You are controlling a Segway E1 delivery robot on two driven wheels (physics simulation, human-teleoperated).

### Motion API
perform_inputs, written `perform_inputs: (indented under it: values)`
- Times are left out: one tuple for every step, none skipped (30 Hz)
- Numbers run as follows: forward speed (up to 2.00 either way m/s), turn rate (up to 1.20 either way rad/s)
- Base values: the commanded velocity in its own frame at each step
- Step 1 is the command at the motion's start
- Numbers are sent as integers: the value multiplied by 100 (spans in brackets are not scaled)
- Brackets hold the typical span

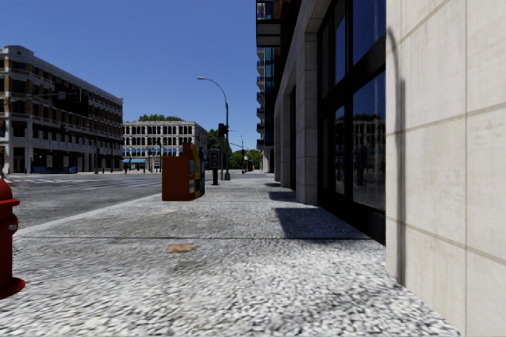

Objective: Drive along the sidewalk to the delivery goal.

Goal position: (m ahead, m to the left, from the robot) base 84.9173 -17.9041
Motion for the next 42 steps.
perform_inputs:
  values:
    - [200, 0]
    - [200, 0]
    - [200, 0]
    - [200, 0]
    - [200, 0]
    - [200, 0]
    - [200, 0]
    - [200, 0]
    - [200, 0]
    - [200, 0]
    - [200, 0]
    - [200, 0]
    - [200, 0]
    - [200, 0]
    - [200, 0]
    - [200, 0]
    - [200, 0]
    - [200, 0]
    - [200, 0]
    - [200, 0]
    - [200, 0]
    - [200, 0]
    - [200, 0]
    - [200, 0]
    - [200, 0]
    - [200, 0]
    - [200, 0]
    - [200, 0]
    - [200, 0]
    - [200, 0]
    - [200, 0]
    - [200, 0]
    - [200, 0]
    - [200, -4]
    - [200, -8]
    - [200, -15]
    - [200, -20]
    - [200, -22]
    - [200, -23]
    - [200, -23]
    - [200, -23]
    - [200, -20]
